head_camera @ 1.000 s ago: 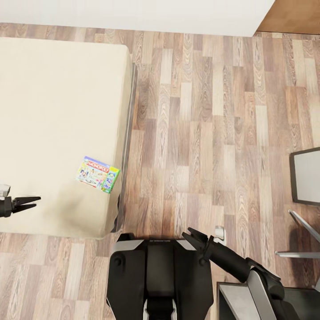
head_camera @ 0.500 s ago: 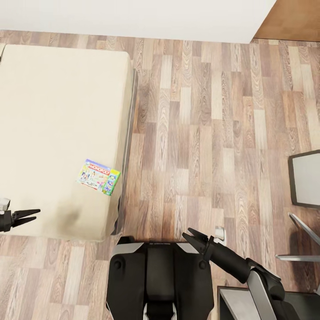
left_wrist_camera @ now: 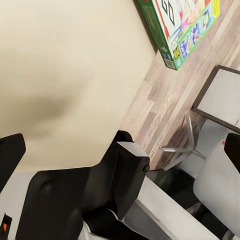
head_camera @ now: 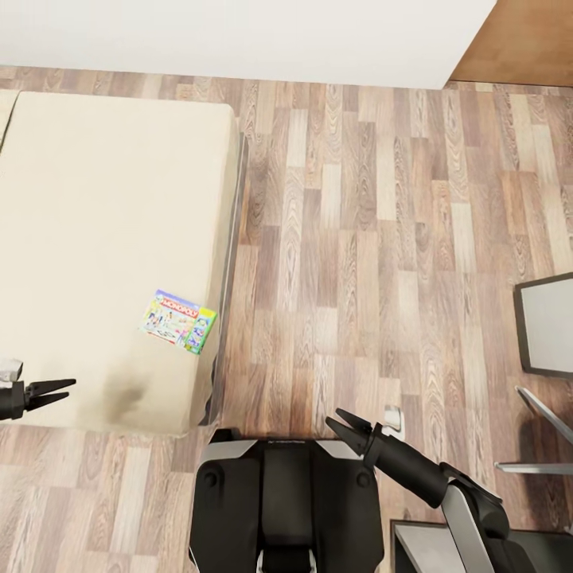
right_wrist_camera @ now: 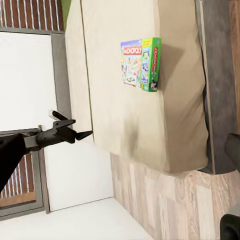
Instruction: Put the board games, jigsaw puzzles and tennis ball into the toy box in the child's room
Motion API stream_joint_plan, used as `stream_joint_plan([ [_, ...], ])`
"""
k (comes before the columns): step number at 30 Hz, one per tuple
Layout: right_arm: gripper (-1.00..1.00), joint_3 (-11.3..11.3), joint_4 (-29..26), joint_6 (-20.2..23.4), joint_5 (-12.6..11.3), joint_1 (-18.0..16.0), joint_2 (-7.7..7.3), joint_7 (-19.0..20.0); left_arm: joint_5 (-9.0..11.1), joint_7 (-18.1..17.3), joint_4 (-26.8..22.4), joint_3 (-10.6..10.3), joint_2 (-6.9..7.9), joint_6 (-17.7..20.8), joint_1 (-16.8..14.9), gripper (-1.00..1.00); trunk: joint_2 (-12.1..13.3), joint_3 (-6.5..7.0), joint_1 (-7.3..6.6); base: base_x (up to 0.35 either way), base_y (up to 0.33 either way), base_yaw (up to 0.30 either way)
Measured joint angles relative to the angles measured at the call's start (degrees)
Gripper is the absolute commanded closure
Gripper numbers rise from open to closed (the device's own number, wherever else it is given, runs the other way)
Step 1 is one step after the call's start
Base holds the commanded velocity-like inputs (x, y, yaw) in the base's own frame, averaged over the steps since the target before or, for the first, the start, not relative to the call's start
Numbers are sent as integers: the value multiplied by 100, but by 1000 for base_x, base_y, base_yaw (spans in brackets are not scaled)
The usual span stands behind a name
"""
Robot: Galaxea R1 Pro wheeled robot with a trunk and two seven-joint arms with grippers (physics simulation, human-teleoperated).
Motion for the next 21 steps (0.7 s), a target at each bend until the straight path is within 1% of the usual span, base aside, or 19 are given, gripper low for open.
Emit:
stream_joint_plan([
  [6, -100, 22, 0, 0, 22, 1, 23, -20, 4, -9, 1, 1, -10, -1, 22, -100, 0, 56, 0, 0, 0, 0],
  [14, -100, -13, -11, 54, 19, -9, -13, -54, 1, -7, 1, 2, -14, -1, 25, -100, 0, 130, 0, 0, 0, 0],
  [21, -100, -69, -20, 106, 4, -19, -104, -56, 0, -12, 1, 1, -12, -9, 30, -100, 0, 195, 0, 0, 0, 0],
])
